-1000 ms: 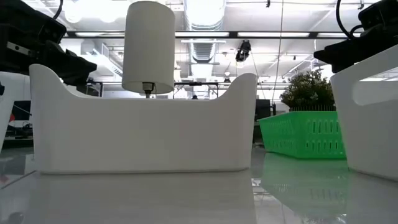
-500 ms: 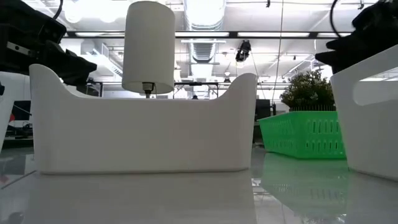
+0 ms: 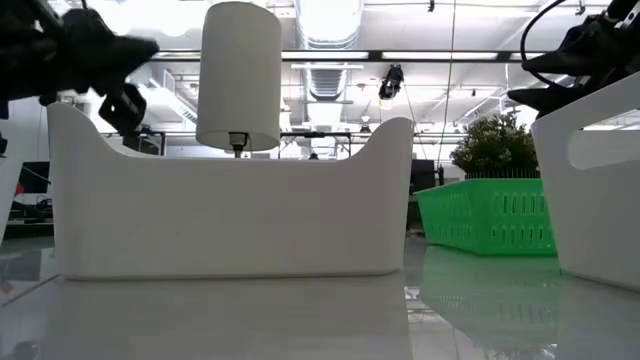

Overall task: Stack baskets by color
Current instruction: Stack the left black bin on top of the other black bin

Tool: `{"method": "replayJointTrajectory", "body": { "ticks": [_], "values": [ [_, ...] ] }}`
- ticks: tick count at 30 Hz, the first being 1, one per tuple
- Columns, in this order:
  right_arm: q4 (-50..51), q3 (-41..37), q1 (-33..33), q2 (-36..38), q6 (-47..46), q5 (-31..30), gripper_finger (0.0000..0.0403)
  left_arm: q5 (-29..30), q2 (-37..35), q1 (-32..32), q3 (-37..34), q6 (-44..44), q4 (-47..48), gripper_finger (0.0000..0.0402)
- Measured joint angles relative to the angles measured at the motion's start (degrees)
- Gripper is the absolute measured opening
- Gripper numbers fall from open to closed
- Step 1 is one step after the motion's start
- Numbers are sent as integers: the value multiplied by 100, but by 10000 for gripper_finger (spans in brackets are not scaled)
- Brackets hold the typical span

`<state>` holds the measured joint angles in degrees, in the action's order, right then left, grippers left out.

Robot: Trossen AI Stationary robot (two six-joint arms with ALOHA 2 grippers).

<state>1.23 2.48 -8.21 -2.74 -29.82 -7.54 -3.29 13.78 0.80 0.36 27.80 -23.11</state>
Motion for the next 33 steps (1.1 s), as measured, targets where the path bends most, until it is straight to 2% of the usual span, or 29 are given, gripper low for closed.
{"method": "replayJointTrajectory", "body": {
  "ticks": [7,19,28,33],
  "values": [
    [-30,0,0,0,0,-15,176,4,463,0,0,-430,-1225,3],
    [-211,0,1,-1,-2,-106,176,53,1245,0,0,-420,-2411,3],
    [-1043,0,-1,0,379,-177,176,129,1478,-6,46,-454,-2688,3],
    [-1416,0,-1,1,765,-165,176,299,1685,-5,335,-431,-2692,3]
  ]
}}
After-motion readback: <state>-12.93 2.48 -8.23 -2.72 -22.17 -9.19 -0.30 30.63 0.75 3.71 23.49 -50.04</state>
